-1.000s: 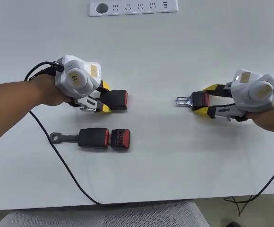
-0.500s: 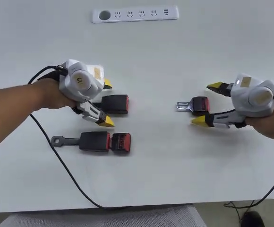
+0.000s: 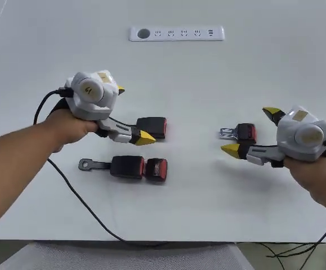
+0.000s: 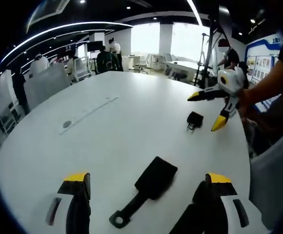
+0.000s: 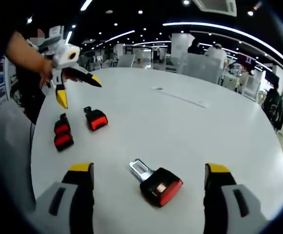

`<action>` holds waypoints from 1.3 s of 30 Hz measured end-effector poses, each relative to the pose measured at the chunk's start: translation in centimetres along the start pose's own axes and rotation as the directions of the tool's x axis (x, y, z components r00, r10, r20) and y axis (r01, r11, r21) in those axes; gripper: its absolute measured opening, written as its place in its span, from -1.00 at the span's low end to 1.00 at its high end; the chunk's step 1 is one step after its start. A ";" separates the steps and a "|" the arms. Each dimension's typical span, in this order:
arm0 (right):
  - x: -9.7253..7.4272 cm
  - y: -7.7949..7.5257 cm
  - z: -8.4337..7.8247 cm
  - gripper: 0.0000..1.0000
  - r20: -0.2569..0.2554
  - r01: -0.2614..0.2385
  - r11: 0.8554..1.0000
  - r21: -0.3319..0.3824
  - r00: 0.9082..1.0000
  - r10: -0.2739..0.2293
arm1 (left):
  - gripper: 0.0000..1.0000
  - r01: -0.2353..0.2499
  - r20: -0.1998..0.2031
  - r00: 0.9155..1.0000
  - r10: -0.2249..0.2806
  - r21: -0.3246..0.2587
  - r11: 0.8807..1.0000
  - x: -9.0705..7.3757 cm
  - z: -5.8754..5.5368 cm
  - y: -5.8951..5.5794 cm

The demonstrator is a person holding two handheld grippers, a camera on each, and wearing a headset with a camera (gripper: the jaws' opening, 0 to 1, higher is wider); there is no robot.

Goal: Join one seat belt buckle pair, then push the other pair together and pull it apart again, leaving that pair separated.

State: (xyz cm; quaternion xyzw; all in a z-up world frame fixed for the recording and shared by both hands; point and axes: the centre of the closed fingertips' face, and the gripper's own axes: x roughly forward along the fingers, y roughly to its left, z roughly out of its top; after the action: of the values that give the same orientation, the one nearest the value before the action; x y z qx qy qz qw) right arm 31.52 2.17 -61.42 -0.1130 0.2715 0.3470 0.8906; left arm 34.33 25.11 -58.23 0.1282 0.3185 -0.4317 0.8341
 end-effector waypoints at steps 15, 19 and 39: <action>-2.2 3.7 1.5 0.99 0.067 0.056 0.998 0.038 0.996 -0.058 | 1.00 -0.051 0.074 0.995 0.059 -0.109 0.993 -8.3 -4.7 -3.1; -2.8 5.0 1.1 0.98 0.070 0.054 0.998 0.033 0.996 -0.056 | 1.00 -0.044 0.075 0.996 0.052 -0.107 0.993 -9.7 -6.2 -4.2; -6.1 7.9 -1.1 0.99 0.055 0.080 0.996 0.033 0.995 -0.082 | 1.00 -0.044 0.106 0.993 0.060 -0.150 0.988 -14.3 -10.3 -6.8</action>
State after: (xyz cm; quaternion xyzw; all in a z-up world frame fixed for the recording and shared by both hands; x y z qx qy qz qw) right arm 21.94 4.11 -59.03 -0.1002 0.2469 0.3095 0.9128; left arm 18.45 35.23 -56.52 0.0506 0.2997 -0.3916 0.8685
